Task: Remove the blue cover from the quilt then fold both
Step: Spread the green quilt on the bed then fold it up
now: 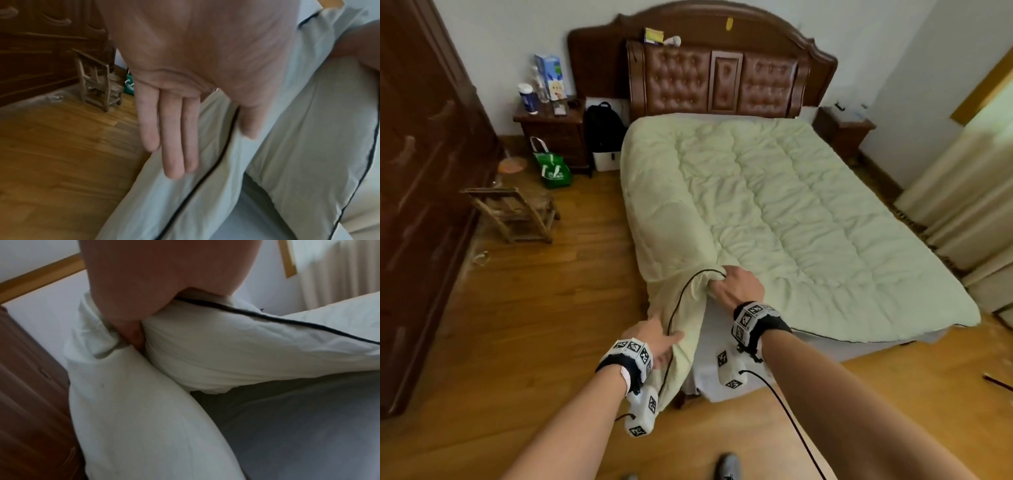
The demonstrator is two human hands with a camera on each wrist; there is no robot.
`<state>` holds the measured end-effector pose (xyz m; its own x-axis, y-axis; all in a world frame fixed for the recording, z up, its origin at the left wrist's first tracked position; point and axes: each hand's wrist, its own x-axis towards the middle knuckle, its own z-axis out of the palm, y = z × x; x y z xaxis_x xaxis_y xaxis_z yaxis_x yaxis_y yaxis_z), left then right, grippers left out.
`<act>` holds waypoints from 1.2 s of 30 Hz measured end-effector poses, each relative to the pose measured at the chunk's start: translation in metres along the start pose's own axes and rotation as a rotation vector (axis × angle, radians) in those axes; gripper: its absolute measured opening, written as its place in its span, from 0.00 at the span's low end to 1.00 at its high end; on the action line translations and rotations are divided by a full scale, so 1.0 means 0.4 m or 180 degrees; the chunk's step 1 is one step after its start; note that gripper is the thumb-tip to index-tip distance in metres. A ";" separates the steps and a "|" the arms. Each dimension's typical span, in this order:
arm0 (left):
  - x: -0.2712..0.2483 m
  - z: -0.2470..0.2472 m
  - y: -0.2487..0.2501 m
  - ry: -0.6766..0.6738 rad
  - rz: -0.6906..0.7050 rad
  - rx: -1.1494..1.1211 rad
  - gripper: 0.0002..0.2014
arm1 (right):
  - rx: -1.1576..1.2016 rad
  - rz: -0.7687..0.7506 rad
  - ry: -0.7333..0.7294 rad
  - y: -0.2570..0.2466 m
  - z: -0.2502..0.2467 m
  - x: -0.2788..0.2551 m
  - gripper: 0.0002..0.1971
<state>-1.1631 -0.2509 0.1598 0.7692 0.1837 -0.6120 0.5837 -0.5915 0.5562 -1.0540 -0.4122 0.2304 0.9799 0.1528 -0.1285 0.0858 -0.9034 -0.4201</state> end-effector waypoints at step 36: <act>0.020 -0.219 0.094 0.1126 0.1662 0.2069 0.18 | 0.2205 -0.0196 -0.1480 -0.178 0.029 0.171 0.49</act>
<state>-1.1123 -0.2031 0.2252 0.9926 -0.0654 -0.1026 -0.0413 -0.9743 0.2216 -0.9952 -0.3326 0.2413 0.7898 0.4807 -0.3809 -0.1423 -0.4605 -0.8762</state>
